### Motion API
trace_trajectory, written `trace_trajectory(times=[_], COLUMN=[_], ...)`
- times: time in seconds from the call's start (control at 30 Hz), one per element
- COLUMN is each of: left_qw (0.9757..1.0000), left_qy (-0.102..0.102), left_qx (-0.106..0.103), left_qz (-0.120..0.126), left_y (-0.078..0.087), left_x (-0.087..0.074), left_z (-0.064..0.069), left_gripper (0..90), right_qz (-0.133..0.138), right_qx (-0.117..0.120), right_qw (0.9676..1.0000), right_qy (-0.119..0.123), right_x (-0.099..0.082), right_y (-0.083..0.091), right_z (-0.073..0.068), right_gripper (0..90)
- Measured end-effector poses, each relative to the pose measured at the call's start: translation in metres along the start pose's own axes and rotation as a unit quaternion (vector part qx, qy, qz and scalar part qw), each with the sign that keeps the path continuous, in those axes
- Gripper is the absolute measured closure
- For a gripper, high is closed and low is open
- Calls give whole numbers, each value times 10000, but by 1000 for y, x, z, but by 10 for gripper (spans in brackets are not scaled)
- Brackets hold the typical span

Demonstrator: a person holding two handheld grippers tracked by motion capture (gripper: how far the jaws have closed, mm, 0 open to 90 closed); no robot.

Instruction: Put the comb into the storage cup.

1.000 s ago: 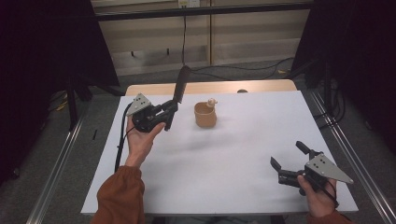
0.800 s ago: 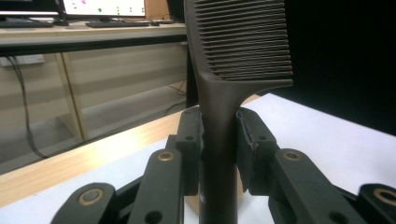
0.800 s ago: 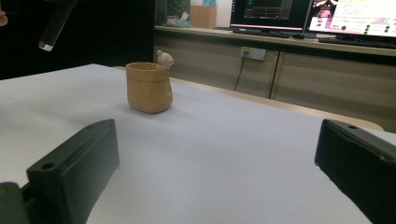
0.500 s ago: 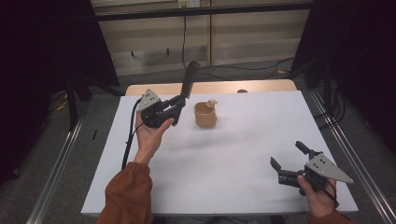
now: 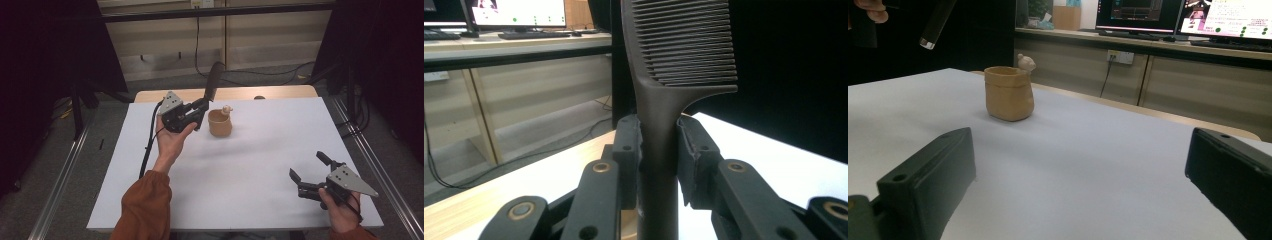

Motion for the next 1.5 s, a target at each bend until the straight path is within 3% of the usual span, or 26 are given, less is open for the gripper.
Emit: trace_trajectory(times=[0.37,0.67,0.8,0.87,0.93,0.97,1.27,1.4,1.5], left_qw=[9999,9996,9998,9996,9993,9995,9995,9991,9993], left_qy=[-3,-39,-115,-111,-278,-201,-160,-271,-220], left_qx=[37,-81,-56,-71,-5,-36,33,74,88], left_qz=[113,262,169,235,236,250,283,307,294], left_y=[-16,-25,-30,-33,-35,-36,-50,-56,-60], left_x=[1,9,5,4,3,2,1,0,-3], left_z=[0,7,6,6,4,4,-5,-6,-8], left_gripper=[728,728,728,728,728,728,728,728,728], right_qz=[-14,-11,-3,-6,-14,-9,-2,3,2], right_qx=[25,16,33,23,20,30,37,46,28], right_qw=[10000,10000,10000,10000,10000,10000,10000,10000,10000], right_qy=[-9,-7,-2,1,-7,-7,-7,1,-10], right_x=[0,0,0,0,0,0,0,0,0], right_y=[0,1,1,1,1,1,1,2,2], right_z=[-1,-1,-1,-1,-1,-1,-1,-1,-1], right_gripper=[0,0,0,0,0,0,0,0,0])
Point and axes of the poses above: each handheld gripper's, and its own axes: y roughly backward along the jaws, x roughly out of its top, z roughly to its right, the point moved 8 cm from there along -y, roughly forward along the jaws, and after that the axes turned 10 degrees about z, right-handed, at the moved point
